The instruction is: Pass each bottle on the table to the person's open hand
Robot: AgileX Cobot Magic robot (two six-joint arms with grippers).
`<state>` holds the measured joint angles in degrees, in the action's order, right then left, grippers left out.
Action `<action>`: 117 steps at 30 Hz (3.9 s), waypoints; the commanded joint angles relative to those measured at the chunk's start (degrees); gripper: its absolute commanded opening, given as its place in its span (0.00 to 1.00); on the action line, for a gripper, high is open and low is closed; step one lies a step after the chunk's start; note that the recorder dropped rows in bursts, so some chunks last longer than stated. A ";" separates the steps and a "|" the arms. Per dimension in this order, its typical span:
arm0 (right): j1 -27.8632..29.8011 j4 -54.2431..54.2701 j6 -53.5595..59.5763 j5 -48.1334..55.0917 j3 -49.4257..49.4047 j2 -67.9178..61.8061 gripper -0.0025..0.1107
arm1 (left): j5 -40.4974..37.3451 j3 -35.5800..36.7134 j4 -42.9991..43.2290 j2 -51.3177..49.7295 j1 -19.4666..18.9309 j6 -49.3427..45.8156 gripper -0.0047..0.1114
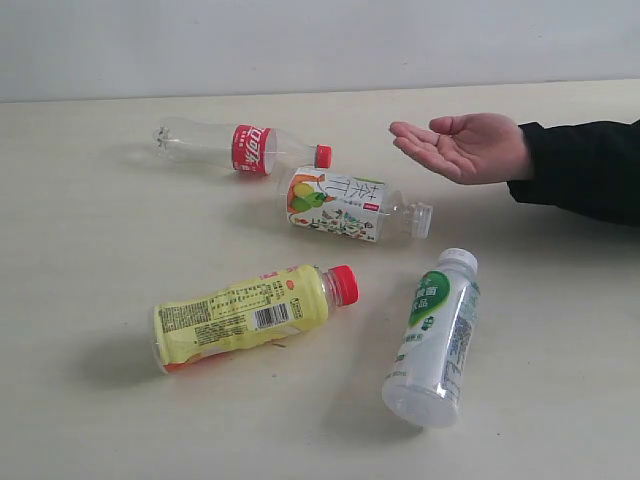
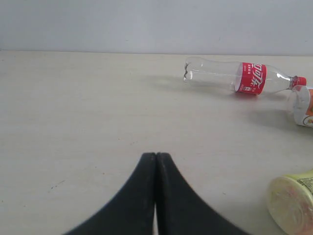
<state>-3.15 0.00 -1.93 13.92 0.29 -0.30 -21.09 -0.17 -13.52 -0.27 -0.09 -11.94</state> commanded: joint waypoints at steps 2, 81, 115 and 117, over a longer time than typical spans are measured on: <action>-0.19 -0.42 0.26 -0.28 -0.29 0.30 0.02 | 0.76 0.17 1.35 0.27 0.27 -1.00 0.04; -0.18 -0.42 0.26 -0.40 -0.29 0.30 0.02 | -39.13 -95.06 12.60 -115.06 61.18 26.07 0.64; -0.18 -0.42 0.26 -0.40 -0.29 0.30 0.02 | -38.76 -106.00 16.55 -132.55 61.34 31.25 0.55; -0.18 -0.42 0.26 -0.40 -0.29 0.30 0.02 | -38.76 -106.00 16.38 -132.55 61.34 31.25 0.48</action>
<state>-3.15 0.00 -1.93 13.92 0.29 -0.30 -59.81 -105.91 3.43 -133.08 61.01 18.65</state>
